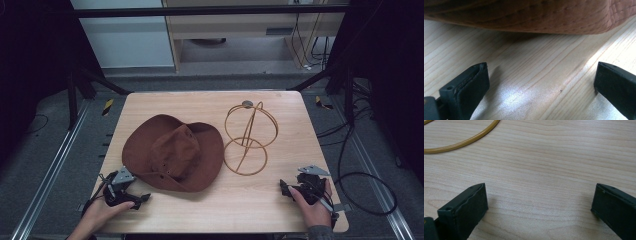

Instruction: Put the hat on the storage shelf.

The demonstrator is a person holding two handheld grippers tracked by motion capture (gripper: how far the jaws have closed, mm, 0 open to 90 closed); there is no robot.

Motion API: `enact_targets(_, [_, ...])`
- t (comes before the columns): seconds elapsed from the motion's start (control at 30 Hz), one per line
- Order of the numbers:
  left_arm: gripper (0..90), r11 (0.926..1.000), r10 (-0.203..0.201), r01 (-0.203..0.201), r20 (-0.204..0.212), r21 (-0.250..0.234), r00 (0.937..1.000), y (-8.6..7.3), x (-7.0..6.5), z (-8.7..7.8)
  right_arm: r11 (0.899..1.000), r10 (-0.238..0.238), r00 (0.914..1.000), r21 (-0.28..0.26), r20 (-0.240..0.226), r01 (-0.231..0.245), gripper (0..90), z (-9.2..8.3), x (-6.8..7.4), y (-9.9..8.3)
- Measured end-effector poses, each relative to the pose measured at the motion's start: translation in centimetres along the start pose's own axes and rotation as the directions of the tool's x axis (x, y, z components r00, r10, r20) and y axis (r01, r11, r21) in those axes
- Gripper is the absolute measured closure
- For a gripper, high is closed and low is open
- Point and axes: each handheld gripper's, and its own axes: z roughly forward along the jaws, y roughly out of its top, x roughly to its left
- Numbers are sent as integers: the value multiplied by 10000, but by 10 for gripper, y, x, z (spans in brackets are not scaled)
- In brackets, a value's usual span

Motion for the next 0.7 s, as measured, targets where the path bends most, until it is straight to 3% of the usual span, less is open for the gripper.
enact_targets(0.2, [0, 9997, 215, -217, 180, 120, 9996, -1, 0, -2, 10000, -4, 10000, 0, -1, 4, 5, 0, 0, 0])
enact_targets(0.4, [14, 9994, 164, -171, 232, 298, 9996, -1, 0, -5, 10000, 0, 10000, -1, 1, 0, 5, 0, 0, 0])
enact_targets(0.7, [63, 10000, 77, -80, 627, 46, 9980, 1, -9, -15, 10000, -4, 10000, 2, 4, 4, 5, 0, 0, 0])
